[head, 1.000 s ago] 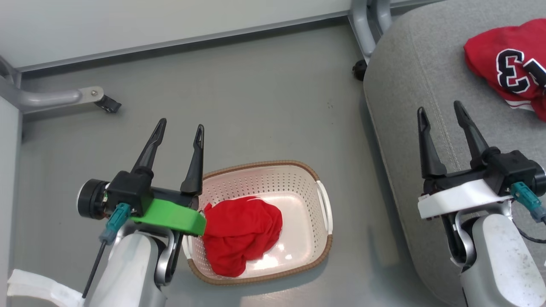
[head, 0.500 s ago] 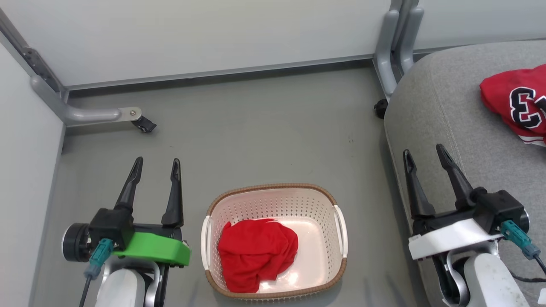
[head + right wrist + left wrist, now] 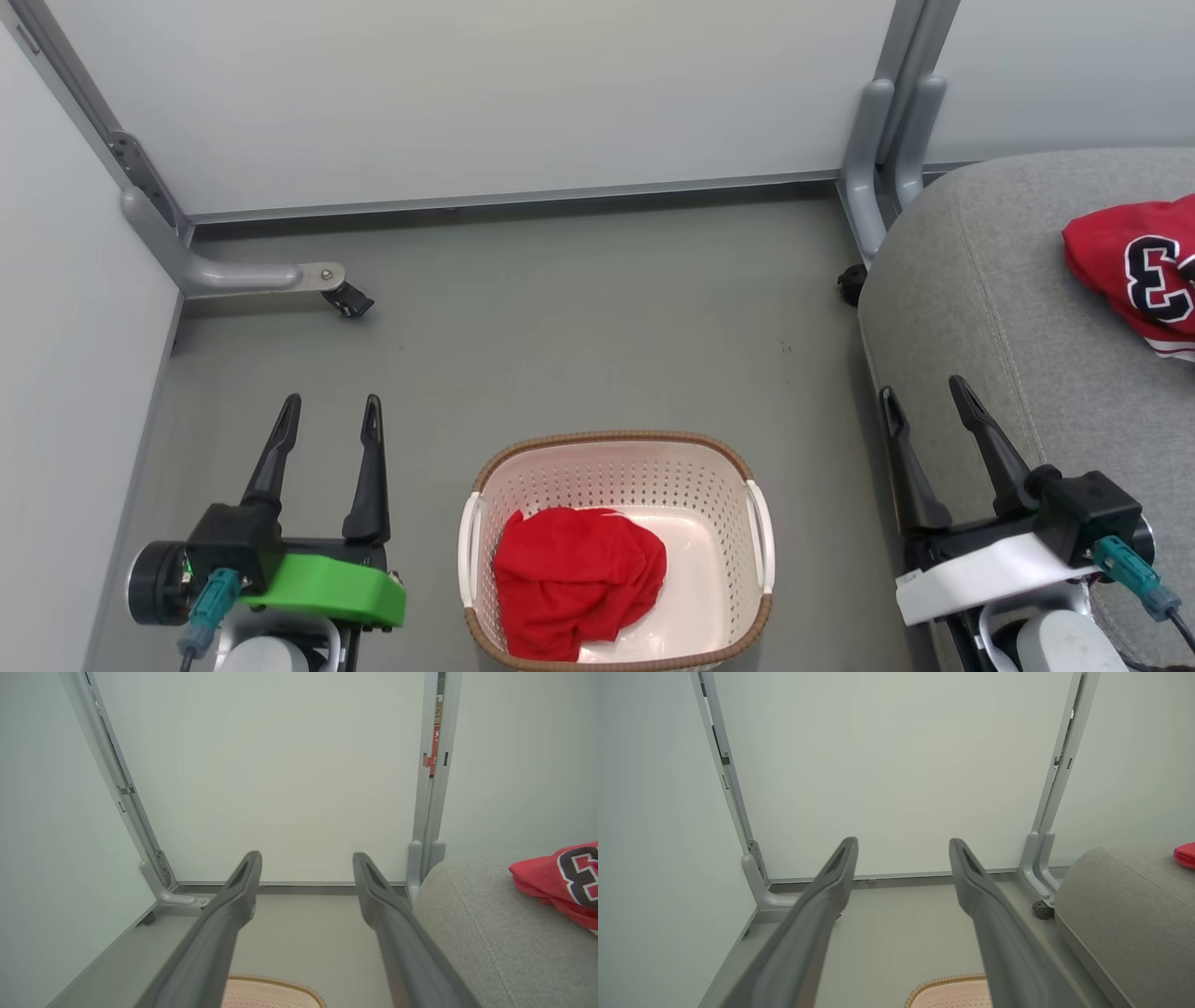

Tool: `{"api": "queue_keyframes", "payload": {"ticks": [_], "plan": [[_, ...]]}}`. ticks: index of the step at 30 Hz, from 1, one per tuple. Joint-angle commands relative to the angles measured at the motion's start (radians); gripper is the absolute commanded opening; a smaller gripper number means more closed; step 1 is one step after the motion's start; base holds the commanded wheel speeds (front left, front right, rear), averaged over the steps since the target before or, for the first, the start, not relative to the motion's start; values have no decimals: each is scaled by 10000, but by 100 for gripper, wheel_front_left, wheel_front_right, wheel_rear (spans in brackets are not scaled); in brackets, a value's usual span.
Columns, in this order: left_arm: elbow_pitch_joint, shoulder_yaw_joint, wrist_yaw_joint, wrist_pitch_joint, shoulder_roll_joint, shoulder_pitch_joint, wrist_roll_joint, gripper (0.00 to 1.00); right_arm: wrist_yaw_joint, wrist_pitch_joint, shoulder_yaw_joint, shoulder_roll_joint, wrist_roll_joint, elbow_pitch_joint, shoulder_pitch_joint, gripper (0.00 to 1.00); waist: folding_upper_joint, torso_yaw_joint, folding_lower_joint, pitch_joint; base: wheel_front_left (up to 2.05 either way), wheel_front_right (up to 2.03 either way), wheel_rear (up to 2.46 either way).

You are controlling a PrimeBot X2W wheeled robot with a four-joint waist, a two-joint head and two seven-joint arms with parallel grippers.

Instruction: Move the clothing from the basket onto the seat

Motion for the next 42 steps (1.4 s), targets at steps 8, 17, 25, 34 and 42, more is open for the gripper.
{"api": "queue_keyframes", "payload": {"ticks": [8,17,25,34,42], "plan": [[6,78,-85,-9,-45,389,189,100,-10,-49,-126,-32,-101,-64,427,100,0,27,1,-175,0,0,0],[9,113,-140,-9,-70,418,244,100,-10,-49,-211,-31,-115,67,548,100,0,19,1,-260,0,0,0],[-8,147,-162,-9,-81,387,212,100,-10,-49,-221,-31,-148,112,514,100,0,13,1,-255,0,0,0],[21,173,-187,-7,-89,276,233,100,-10,-49,-231,-31,-177,129,439,100,0,-33,1,-169,0,0,0],[192,-155,-274,-9,-49,-250,434,100,-10,-49,-94,-31,-208,31,187,100,0,-237,1,138,0,0,0]]}}
